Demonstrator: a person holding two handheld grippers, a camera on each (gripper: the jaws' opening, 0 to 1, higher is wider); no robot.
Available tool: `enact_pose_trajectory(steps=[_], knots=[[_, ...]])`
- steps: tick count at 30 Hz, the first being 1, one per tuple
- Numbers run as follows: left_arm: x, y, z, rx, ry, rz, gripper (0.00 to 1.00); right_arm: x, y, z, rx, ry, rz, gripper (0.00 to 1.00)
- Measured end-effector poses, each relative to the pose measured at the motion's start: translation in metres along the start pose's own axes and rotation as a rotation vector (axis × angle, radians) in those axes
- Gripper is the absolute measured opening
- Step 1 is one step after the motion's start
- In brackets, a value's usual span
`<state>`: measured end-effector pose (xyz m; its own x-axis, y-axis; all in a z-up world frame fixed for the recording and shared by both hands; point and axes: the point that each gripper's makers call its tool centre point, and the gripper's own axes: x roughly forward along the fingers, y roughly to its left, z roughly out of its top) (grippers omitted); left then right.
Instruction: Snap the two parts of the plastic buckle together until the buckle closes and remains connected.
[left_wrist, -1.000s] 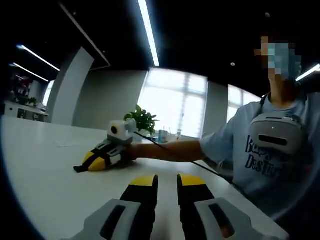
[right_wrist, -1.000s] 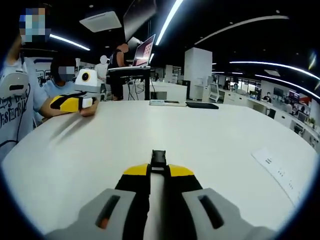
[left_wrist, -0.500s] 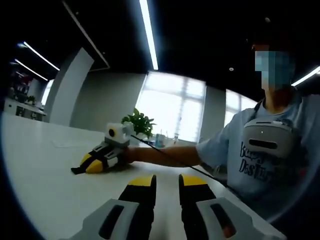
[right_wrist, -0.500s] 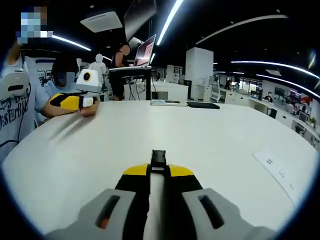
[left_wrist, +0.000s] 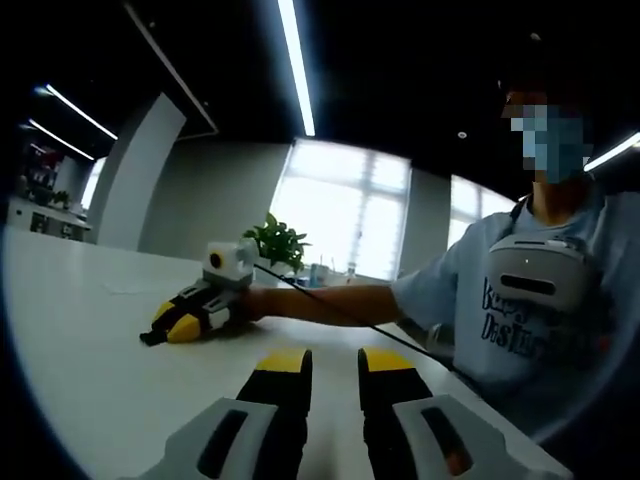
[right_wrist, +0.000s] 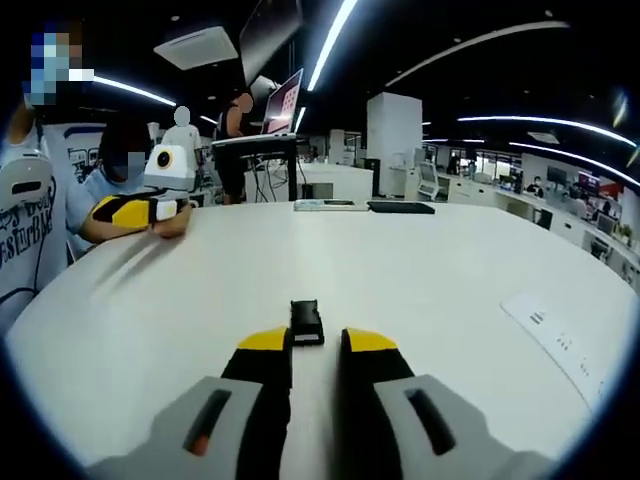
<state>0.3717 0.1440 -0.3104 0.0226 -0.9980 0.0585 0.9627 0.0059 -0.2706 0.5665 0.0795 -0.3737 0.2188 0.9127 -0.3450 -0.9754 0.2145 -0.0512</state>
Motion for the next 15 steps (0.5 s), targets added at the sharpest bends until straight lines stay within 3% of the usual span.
enact_pose_trajectory(steps=[4,10,13,15], knots=[[-0.0011,-0.0022,0.0024,-0.006,-0.012,-0.012,0.19,-0.0010,-0.0010,-0.0001,-0.004,0.001,-0.017,0.18],[-0.0036,-0.0002,0.0036,-0.007,-0.013,-0.013,0.19,0.0028,0.0027,0.0008,-0.014,-0.003,0.017,0.20],[-0.0027,-0.0005,0.0020,-0.005,-0.005,-0.009,0.19,0.0034,0.0019,0.0005,-0.011,-0.003,0.017,0.12],[-0.0025,0.0001,0.0011,-0.003,0.001,-0.005,0.19,0.0035,0.0000,0.0001,-0.011,0.000,0.004,0.12]])
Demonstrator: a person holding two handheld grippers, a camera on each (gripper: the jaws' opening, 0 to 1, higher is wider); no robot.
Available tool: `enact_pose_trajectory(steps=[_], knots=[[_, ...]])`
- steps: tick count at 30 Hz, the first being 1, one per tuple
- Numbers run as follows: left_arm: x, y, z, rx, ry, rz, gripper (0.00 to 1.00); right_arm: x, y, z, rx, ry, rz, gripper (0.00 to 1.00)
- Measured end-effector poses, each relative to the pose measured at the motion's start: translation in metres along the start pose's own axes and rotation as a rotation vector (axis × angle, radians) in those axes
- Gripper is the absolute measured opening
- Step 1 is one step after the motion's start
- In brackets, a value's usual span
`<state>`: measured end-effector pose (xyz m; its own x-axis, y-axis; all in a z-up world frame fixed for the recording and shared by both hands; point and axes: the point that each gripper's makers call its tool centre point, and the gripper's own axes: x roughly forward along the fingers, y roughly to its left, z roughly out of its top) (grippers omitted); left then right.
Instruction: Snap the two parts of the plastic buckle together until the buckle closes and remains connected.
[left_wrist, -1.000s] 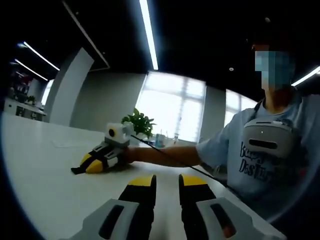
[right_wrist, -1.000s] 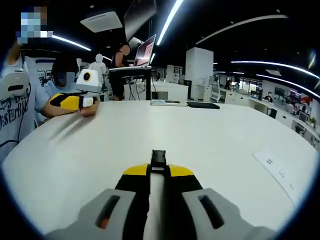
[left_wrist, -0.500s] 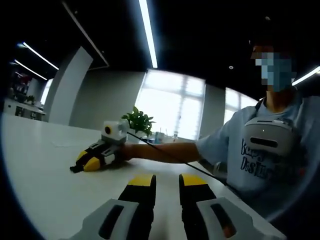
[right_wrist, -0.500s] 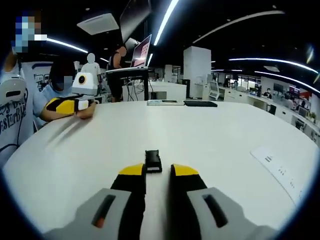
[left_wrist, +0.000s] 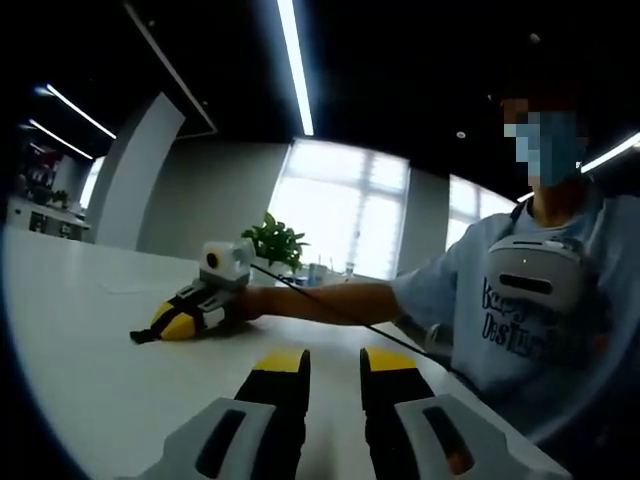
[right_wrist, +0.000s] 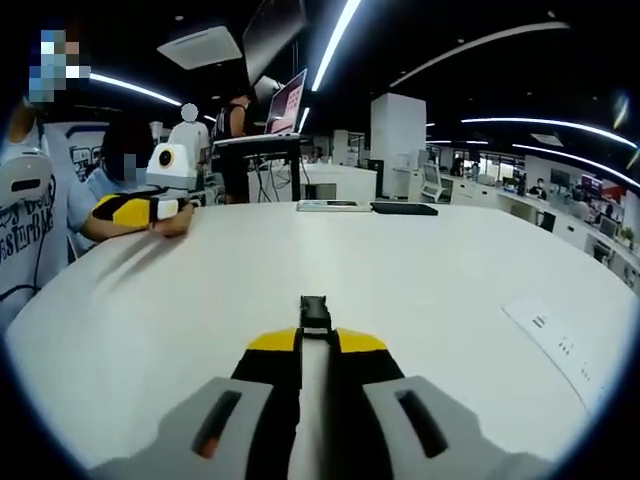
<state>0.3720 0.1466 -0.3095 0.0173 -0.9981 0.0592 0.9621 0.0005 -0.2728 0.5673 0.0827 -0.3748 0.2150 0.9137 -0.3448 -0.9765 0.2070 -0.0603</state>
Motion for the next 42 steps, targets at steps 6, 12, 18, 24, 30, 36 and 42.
enact_pose_trajectory(steps=[6,12,18,24,30,36,42], knots=[[0.000,-0.001,0.000,0.002,0.000,0.001,0.19,-0.001,-0.007,0.001,0.016,0.002,-0.027,0.12],[0.002,-0.003,0.000,0.004,-0.004,0.002,0.19,-0.003,-0.011,0.001,0.047,-0.004,-0.002,0.12],[0.004,-0.004,-0.002,0.011,0.004,0.009,0.19,-0.005,-0.017,0.001,0.043,-0.005,0.005,0.12],[0.005,-0.005,-0.002,0.014,0.001,0.011,0.19,-0.005,-0.018,0.002,0.034,-0.010,0.003,0.13],[0.007,-0.007,-0.005,0.027,0.012,0.023,0.19,-0.010,-0.019,0.009,0.056,-0.054,-0.031,0.17],[0.008,-0.007,-0.004,0.036,0.004,0.033,0.19,-0.025,-0.011,0.034,0.098,-0.197,-0.097,0.34],[0.010,-0.012,-0.006,0.022,0.013,0.012,0.19,-0.051,-0.001,0.064,0.128,-0.341,-0.190,0.42]])
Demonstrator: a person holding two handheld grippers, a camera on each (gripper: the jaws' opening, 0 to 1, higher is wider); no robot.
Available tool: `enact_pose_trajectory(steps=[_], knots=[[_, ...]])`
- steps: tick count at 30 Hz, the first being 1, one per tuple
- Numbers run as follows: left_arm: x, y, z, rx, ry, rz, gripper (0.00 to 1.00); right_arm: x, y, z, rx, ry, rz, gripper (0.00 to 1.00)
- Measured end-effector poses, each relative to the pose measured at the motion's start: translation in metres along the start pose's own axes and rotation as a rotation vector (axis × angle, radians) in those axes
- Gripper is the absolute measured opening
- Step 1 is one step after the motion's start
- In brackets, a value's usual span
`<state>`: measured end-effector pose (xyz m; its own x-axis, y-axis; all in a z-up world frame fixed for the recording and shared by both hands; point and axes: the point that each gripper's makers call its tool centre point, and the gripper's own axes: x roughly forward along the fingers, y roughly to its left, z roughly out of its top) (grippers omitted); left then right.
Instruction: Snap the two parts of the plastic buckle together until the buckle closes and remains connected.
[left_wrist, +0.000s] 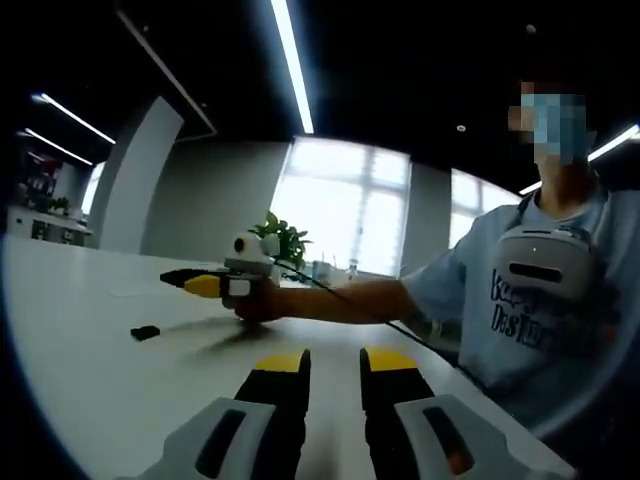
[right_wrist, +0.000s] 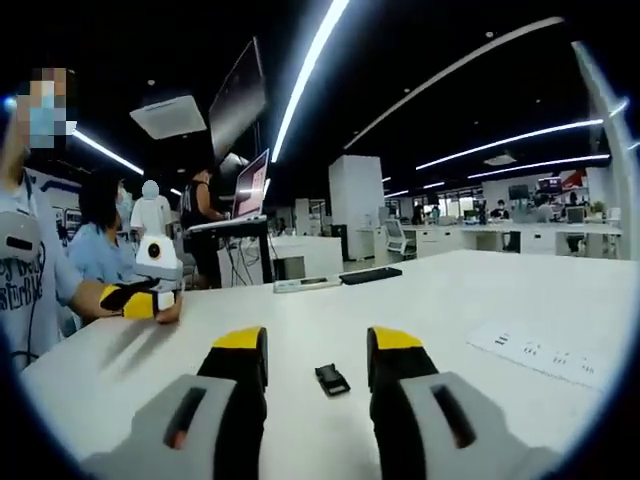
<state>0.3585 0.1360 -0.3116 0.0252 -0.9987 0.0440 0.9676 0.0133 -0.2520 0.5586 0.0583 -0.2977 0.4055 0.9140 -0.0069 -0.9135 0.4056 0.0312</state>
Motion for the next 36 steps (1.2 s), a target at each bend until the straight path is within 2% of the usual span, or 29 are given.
enact_pose_trajectory(steps=[5,8,13,16,17,20,21,24,27,30,32,36], knots=[[-0.001,-0.001,0.003,0.009,-0.020,0.011,0.19,-0.013,0.036,0.008,0.012,-0.017,0.000,0.51],[0.000,0.000,0.003,0.007,-0.021,0.015,0.20,-0.021,0.052,0.012,0.027,-0.040,-0.007,0.50],[0.002,-0.003,0.001,0.013,-0.008,0.015,0.21,-0.035,0.063,0.011,0.035,-0.032,-0.040,0.53],[0.000,0.001,0.003,0.011,-0.010,0.019,0.21,-0.040,0.068,0.004,0.033,0.020,-0.049,0.53],[-0.001,0.001,0.003,0.012,-0.012,0.022,0.22,-0.044,0.063,0.004,0.027,0.024,-0.059,0.54],[-0.005,0.005,0.010,0.016,-0.037,0.035,0.22,-0.049,0.077,0.010,0.019,-0.002,-0.066,0.57],[-0.006,0.005,0.014,0.019,-0.055,0.034,0.22,-0.050,0.084,0.014,0.021,-0.030,-0.066,0.59],[-0.011,0.015,0.028,0.082,-0.117,0.115,0.19,-0.054,0.100,0.018,0.057,-0.073,-0.037,0.63],[-0.016,0.024,0.032,0.134,-0.109,0.188,0.19,-0.061,0.108,0.019,0.062,-0.107,-0.059,0.63],[-0.019,0.030,0.039,0.128,-0.132,0.213,0.20,-0.070,0.112,0.024,0.051,-0.127,-0.087,0.64],[-0.022,0.040,0.045,0.155,-0.145,0.267,0.24,-0.077,0.115,0.030,0.052,-0.159,-0.098,0.68],[-0.021,0.046,0.050,0.177,-0.156,0.310,0.36,-0.086,0.117,0.035,0.057,-0.181,-0.129,0.71]])
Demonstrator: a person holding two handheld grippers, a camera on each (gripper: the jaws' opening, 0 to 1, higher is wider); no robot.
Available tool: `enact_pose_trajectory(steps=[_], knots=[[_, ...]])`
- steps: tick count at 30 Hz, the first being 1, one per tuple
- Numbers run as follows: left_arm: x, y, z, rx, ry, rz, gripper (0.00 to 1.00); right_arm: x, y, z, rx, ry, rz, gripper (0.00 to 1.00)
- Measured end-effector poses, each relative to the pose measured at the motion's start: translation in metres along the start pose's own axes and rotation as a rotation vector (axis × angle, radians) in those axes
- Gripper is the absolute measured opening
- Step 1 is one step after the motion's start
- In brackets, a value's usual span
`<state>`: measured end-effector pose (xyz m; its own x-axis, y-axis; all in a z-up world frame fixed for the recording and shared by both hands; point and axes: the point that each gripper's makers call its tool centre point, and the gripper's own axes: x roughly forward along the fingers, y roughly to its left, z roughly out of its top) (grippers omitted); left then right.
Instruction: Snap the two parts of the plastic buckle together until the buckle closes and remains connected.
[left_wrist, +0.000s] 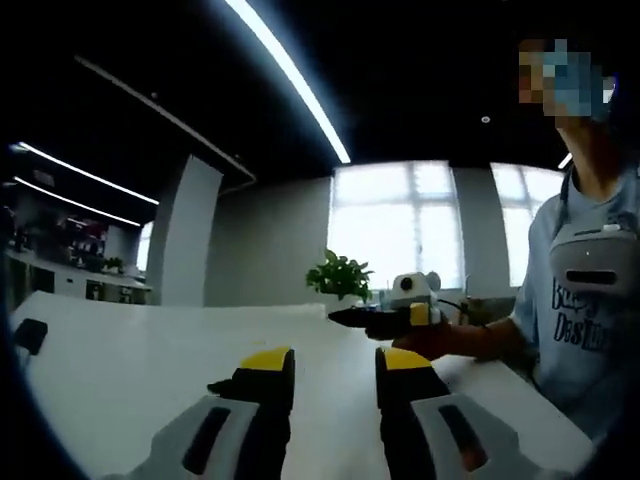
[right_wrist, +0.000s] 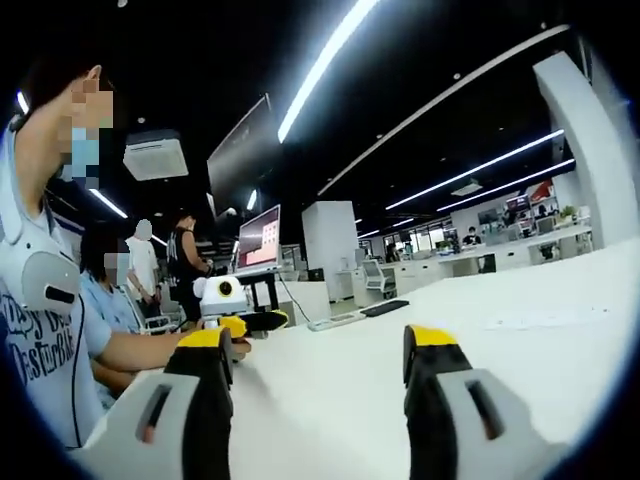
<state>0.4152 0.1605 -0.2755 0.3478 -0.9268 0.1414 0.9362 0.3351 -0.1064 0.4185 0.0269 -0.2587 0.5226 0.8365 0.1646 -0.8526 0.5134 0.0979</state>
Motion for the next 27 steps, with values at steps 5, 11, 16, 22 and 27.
enact_pose_trajectory(steps=[5,11,16,22,27], knots=[[0.004,-0.003,0.012,-0.032,-0.056,0.006,0.56,-0.002,-0.003,-0.008,-0.050,0.070,-0.056,0.79],[0.006,-0.004,0.022,-0.069,-0.091,0.006,0.71,0.000,0.009,-0.018,-0.093,0.112,-0.061,0.89],[0.007,0.005,0.021,-0.117,-0.111,0.044,0.85,0.002,0.009,-0.016,-0.103,0.098,-0.058,0.95],[0.006,0.009,0.030,-0.105,-0.181,0.085,0.86,0.000,0.006,-0.008,-0.087,0.062,-0.076,1.00],[0.003,0.008,0.037,-0.113,-0.208,0.094,0.97,-0.002,0.011,0.003,-0.080,0.023,-0.062,1.00]])
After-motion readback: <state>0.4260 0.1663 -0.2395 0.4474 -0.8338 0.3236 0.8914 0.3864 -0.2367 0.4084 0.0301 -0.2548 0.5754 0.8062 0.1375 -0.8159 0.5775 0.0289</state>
